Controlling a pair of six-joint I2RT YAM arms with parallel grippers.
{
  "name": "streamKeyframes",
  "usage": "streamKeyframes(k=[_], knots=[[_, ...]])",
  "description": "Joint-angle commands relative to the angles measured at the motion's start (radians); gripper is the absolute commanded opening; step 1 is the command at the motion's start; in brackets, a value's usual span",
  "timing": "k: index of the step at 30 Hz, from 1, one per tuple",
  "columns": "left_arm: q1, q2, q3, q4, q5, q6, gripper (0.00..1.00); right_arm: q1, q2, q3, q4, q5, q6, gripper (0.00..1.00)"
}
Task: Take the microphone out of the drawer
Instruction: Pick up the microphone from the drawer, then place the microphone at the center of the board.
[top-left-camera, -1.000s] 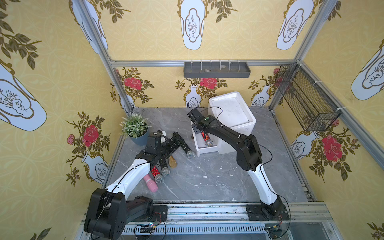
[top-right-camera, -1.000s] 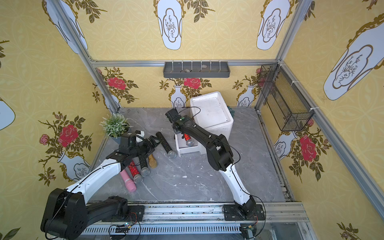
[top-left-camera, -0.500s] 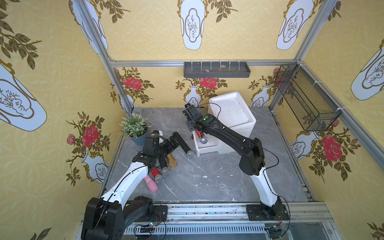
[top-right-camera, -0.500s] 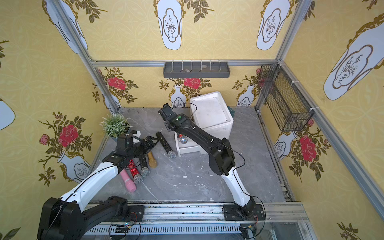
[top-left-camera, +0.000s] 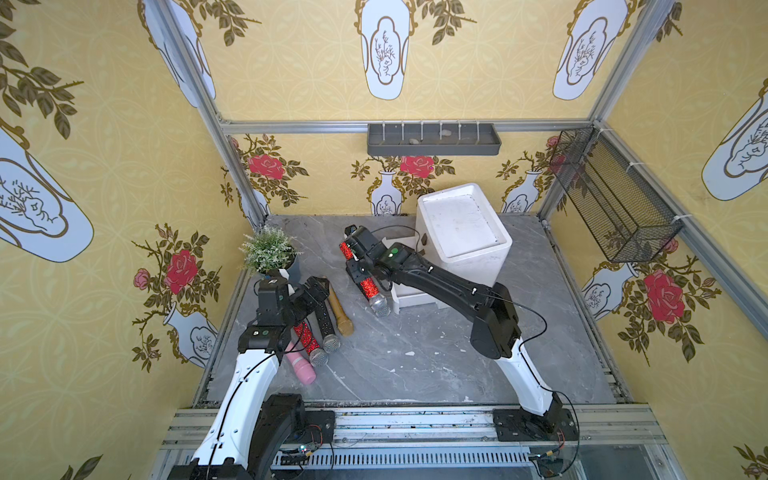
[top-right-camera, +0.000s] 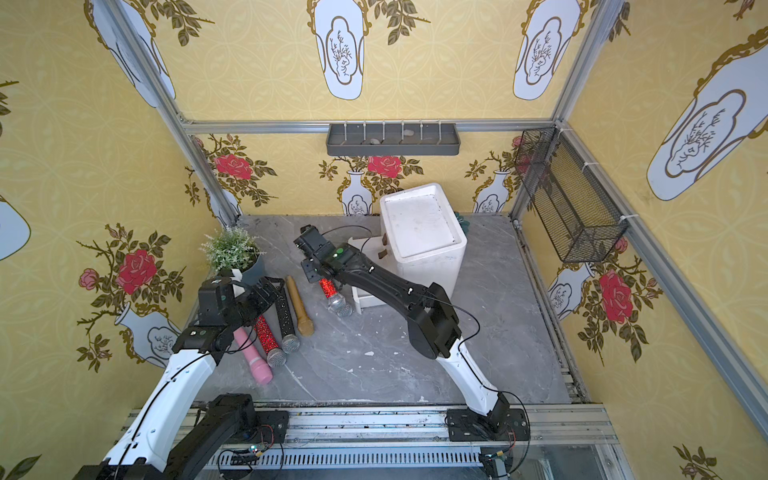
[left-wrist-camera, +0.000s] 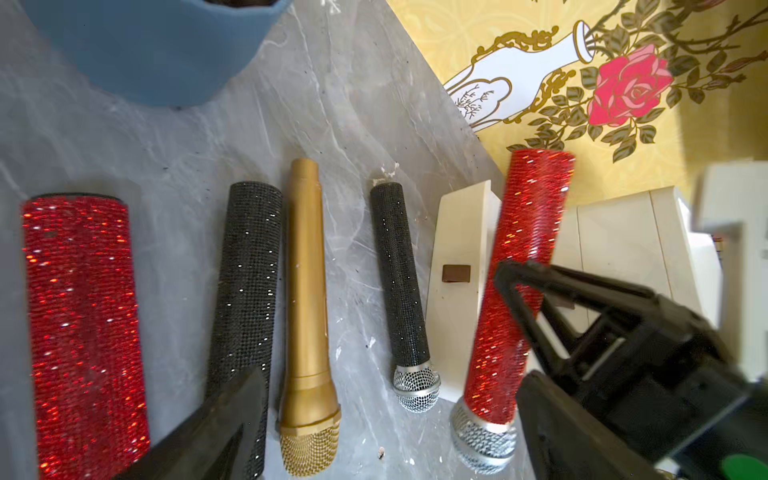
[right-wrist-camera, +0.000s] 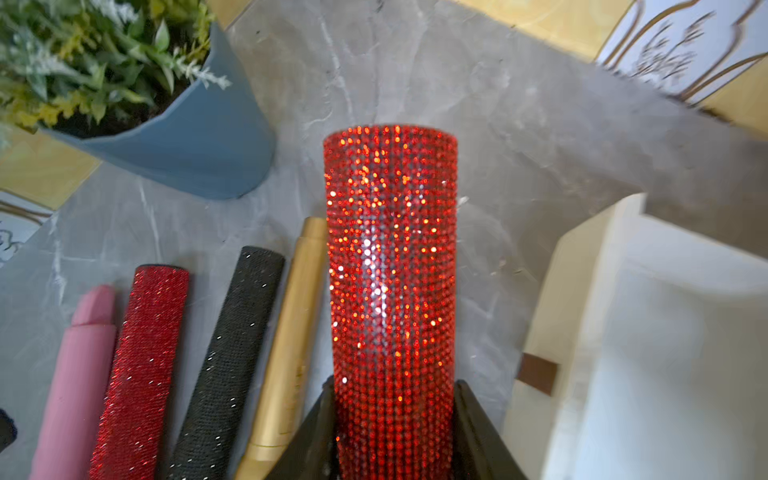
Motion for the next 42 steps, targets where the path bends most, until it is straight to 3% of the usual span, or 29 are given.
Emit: streamKeyframes(k=[1,14,23,35,42], knots=[[0.010,-0.010,-0.010,-0.036,0.000,0.032,1.00,0.024,0.033,-0.004,0.042,-0.049,0.060,0.23],[0.012,-0.005,-0.029,-0.017,0.023,0.016,1.00,0.055,0.084,-0.130,0.084,-0.058,0.100,0.23],[0.013,-0.007,-0.032,-0.017,0.031,0.011,1.00,0.053,0.129,-0.131,0.080,-0.067,0.115,0.28],[0.013,0.005,-0.025,-0.018,0.046,-0.003,1.00,0.047,0.118,-0.054,0.043,-0.037,0.102,0.64],[0.012,0.021,-0.015,0.005,0.086,-0.006,1.00,0.003,0.010,-0.012,0.040,-0.013,0.057,0.69]])
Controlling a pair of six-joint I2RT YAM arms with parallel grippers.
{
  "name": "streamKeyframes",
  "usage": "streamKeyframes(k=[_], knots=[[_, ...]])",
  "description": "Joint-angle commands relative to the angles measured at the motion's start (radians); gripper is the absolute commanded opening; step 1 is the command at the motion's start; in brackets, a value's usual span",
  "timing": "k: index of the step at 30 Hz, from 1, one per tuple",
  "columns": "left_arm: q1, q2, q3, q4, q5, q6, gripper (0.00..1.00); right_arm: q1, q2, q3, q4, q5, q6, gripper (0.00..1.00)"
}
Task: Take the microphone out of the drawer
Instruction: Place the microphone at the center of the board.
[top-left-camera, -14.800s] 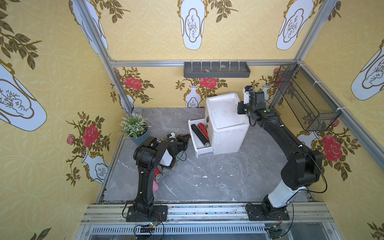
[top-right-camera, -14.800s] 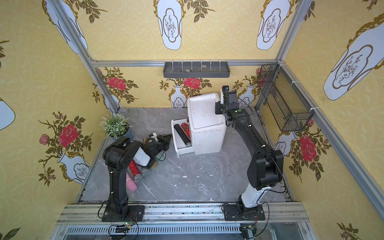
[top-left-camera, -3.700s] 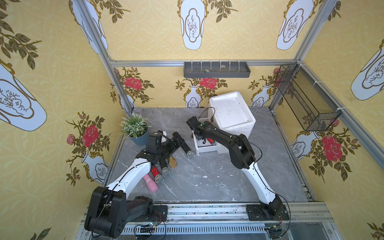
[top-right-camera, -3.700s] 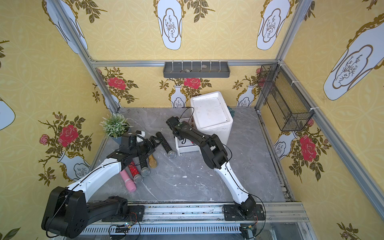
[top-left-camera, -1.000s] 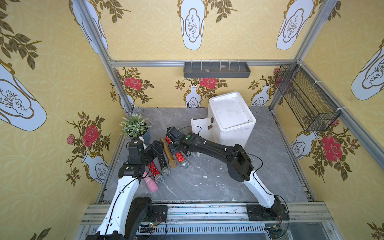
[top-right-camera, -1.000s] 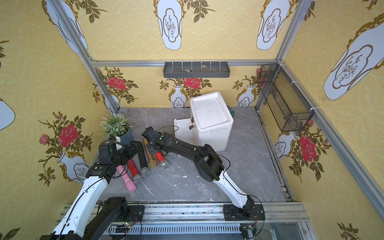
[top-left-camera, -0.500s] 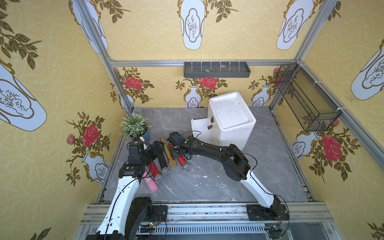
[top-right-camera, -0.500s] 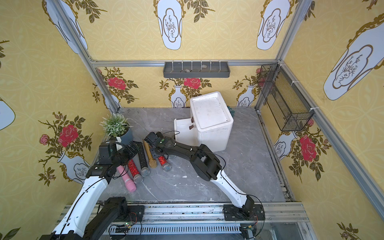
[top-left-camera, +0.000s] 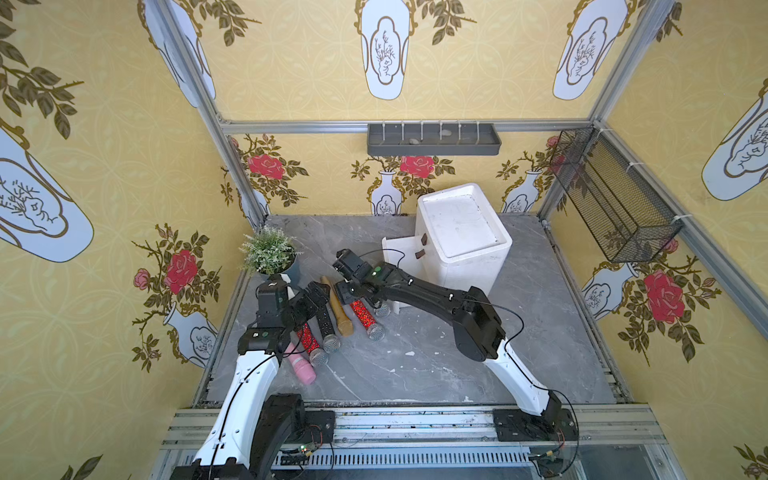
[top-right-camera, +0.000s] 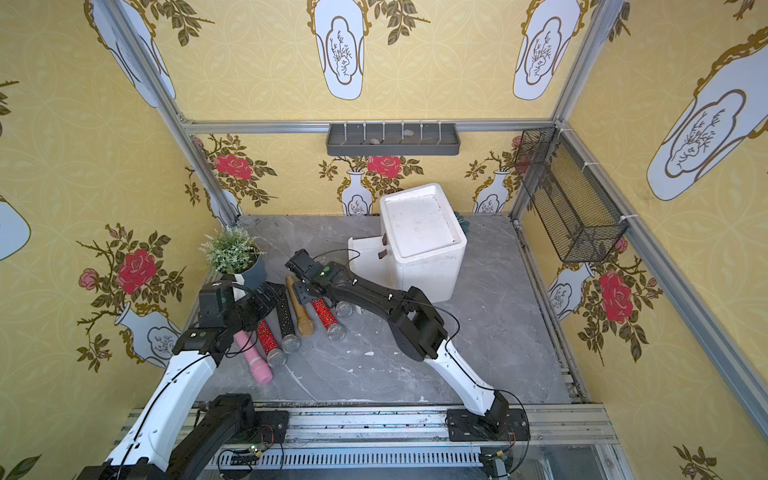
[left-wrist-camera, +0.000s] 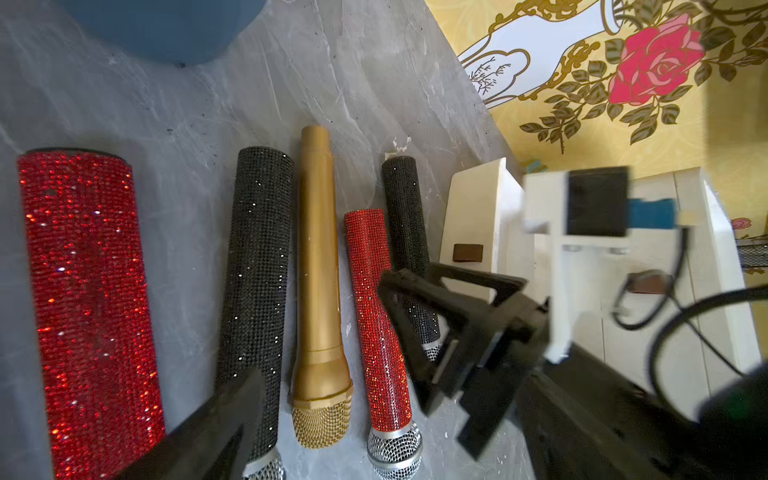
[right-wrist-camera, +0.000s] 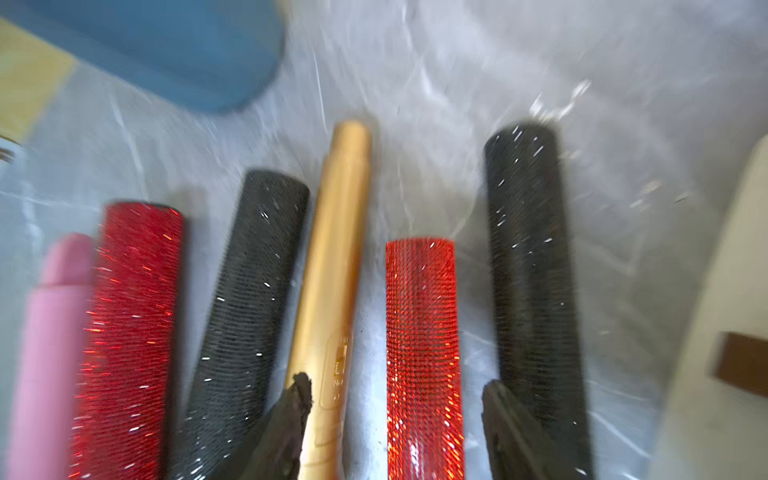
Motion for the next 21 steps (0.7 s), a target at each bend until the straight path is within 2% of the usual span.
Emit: streamKeyframes(k=[1,11,14,21], knots=[[0.001,0.012,0.005,0.041,0.040,0.003,1.00,-0.026,-0.065,0.009,0.013,0.039,-0.036,0.70],[-0.008,0.191,0.060,0.117,0.237,0.027,1.00,-0.158,-0.313,-0.049,-0.014,0.173,-0.145,0.75],[-0.034,0.239,0.085,0.136,0.246,0.026,1.00,-0.219,-0.363,-0.045,-0.073,0.197,-0.164,0.75],[-0.129,0.366,0.153,0.202,0.232,0.007,1.00,-0.413,-0.478,-0.114,-0.175,0.169,-0.153,0.72]])
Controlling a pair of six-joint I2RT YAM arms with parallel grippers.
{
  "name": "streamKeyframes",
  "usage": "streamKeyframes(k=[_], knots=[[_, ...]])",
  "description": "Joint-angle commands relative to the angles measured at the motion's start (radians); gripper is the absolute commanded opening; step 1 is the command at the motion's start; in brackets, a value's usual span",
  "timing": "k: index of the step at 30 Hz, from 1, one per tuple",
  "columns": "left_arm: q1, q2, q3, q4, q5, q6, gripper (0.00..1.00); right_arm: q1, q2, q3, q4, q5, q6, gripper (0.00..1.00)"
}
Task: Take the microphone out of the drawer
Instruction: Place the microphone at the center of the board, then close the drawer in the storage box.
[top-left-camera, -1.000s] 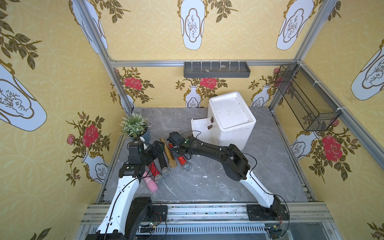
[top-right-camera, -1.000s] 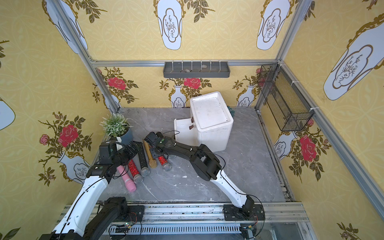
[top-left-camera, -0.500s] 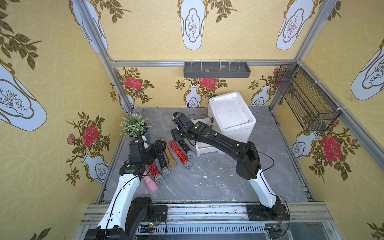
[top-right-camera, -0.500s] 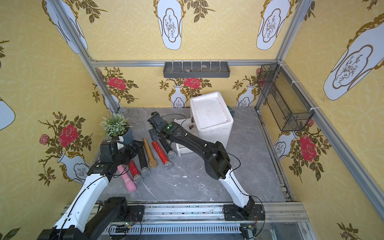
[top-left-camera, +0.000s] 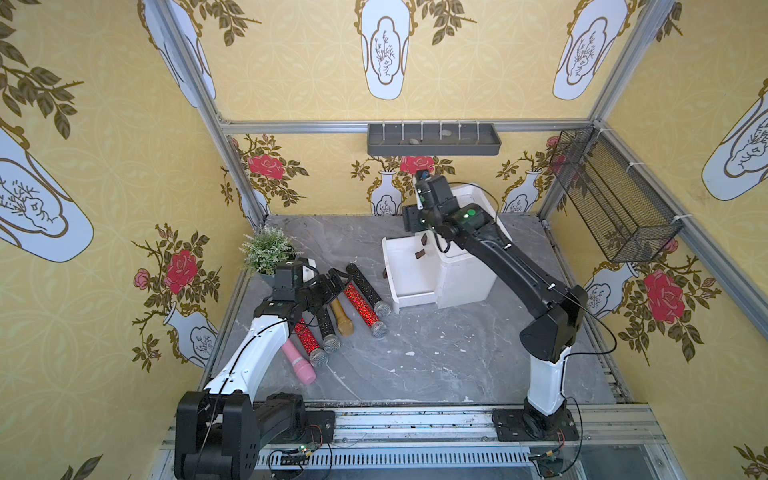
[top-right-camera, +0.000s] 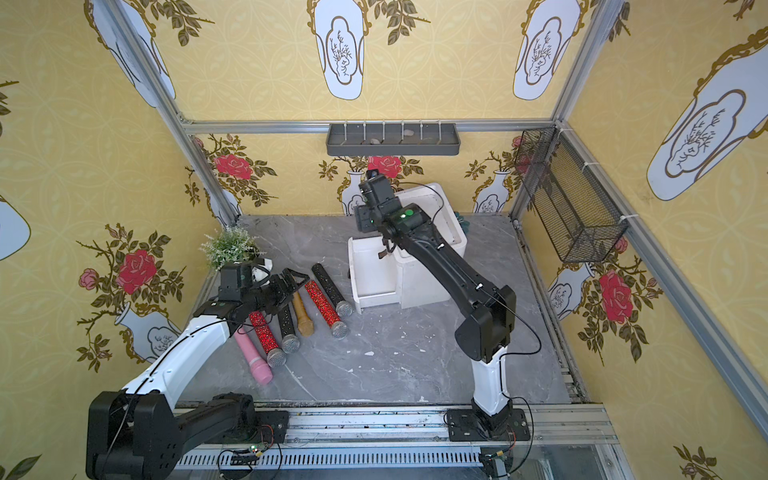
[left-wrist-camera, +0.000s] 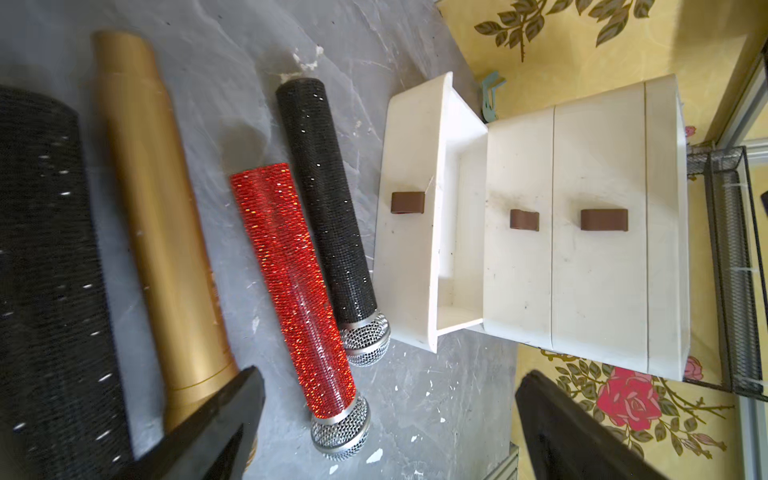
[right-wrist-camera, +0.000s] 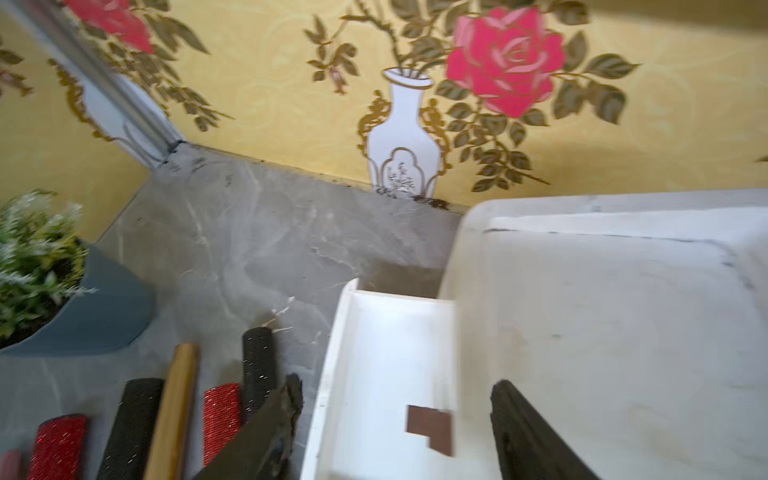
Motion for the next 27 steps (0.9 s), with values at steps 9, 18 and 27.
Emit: streamKeyframes(k=[9,18,27], knots=[[-0.088,0.167,0.079,0.101,0.011,-0.030,1.00,-0.270,-0.151,-0.189,-0.071,0.028,0.012,0.71],[-0.121,0.226,0.101,0.142,0.003,-0.064,1.00,-0.400,-0.194,-0.281,-0.032,-0.038,-0.013,0.71],[-0.156,0.311,0.136,0.200,-0.029,-0.090,0.77,-0.443,-0.243,-0.401,0.049,-0.136,-0.054,0.64]])
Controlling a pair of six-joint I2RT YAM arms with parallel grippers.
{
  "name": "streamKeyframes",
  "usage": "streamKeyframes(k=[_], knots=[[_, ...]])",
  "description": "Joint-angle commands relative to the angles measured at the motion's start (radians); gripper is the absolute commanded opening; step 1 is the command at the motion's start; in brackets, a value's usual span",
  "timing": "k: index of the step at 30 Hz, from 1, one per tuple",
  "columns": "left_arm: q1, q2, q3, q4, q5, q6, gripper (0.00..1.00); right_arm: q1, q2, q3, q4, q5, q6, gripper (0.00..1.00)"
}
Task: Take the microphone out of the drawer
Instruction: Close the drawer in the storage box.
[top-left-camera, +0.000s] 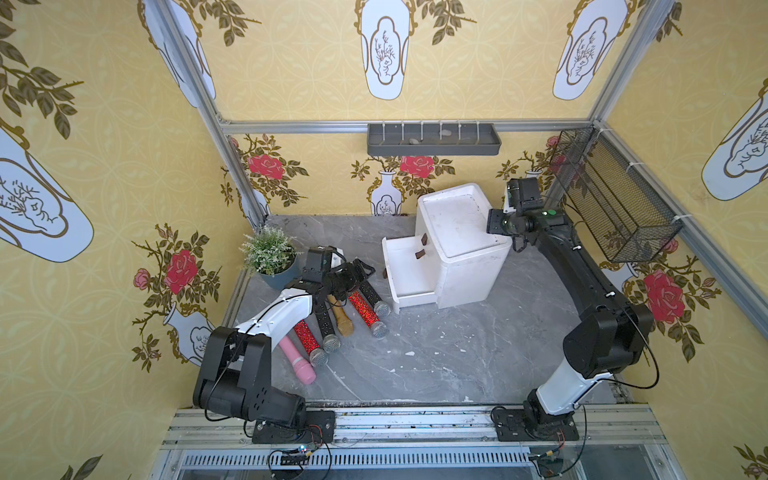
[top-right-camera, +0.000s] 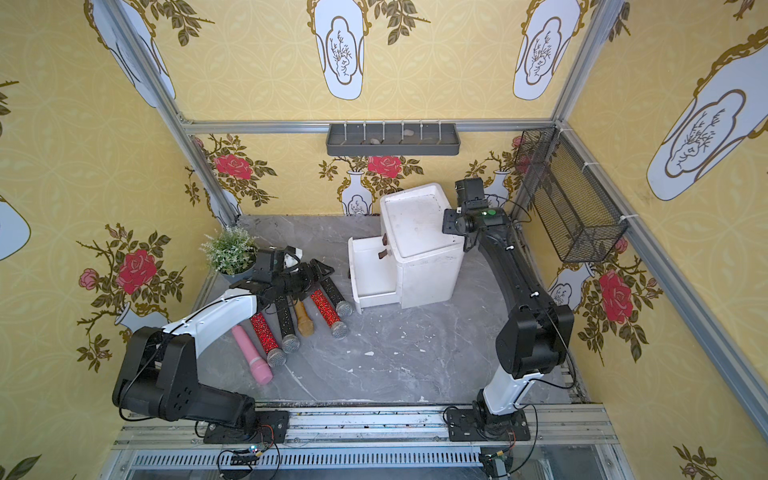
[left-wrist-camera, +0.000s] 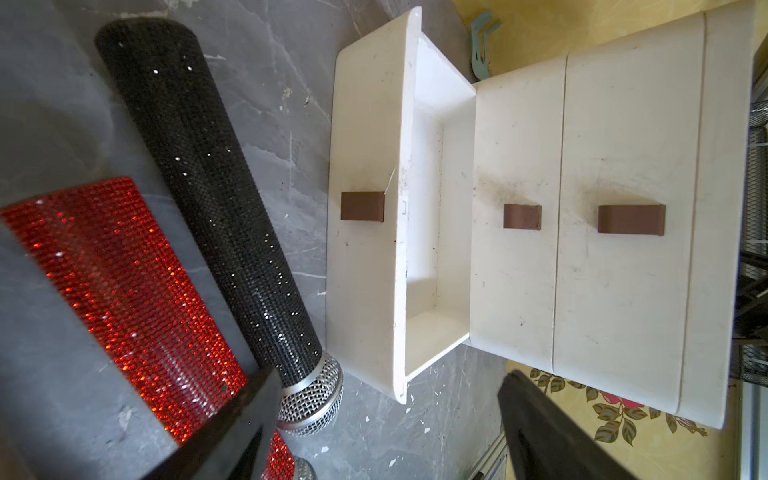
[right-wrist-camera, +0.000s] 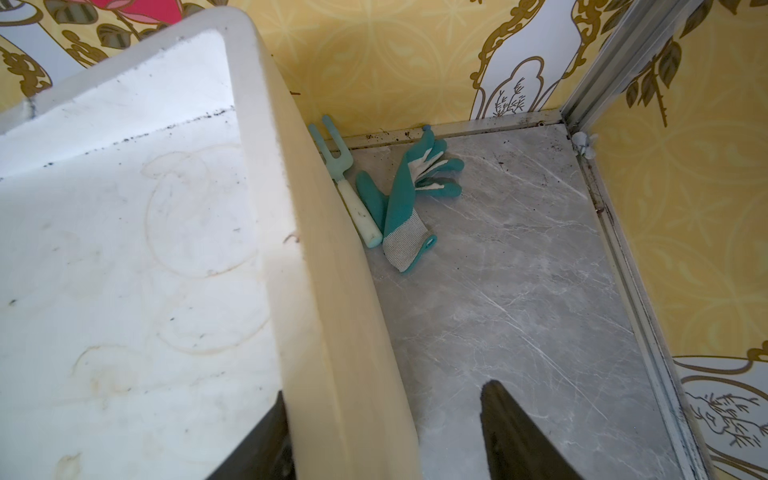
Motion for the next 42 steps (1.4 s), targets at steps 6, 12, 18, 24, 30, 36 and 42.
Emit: streamKeyframes(k=[6,12,18,24,30,36,42], knots=[[-0.023,0.071,0.010,0.096,-0.078,-0.033,0.40,-0.014,-0.034,-0.061,0.076,-0.066,-0.042,0.44],[-0.047,0.144,0.076,0.106,-0.113,-0.032,0.00,-0.016,-0.051,-0.078,0.109,-0.110,-0.060,0.32],[-0.082,0.267,0.182,0.105,-0.103,-0.031,0.00,-0.016,-0.047,-0.080,0.118,-0.138,-0.076,0.19],[-0.094,0.339,0.198,0.107,-0.147,-0.069,0.00,-0.016,-0.051,-0.082,0.126,-0.170,-0.075,0.12],[-0.095,0.406,0.234,0.139,-0.170,-0.096,0.00,-0.016,-0.050,-0.082,0.135,-0.209,-0.090,0.09],[-0.119,0.480,0.314,0.163,-0.120,-0.105,0.00,-0.016,-0.048,-0.078,0.133,-0.226,-0.101,0.09],[-0.162,0.518,0.349,0.225,-0.089,-0.142,0.00,-0.016,-0.044,-0.077,0.135,-0.241,-0.097,0.09]])
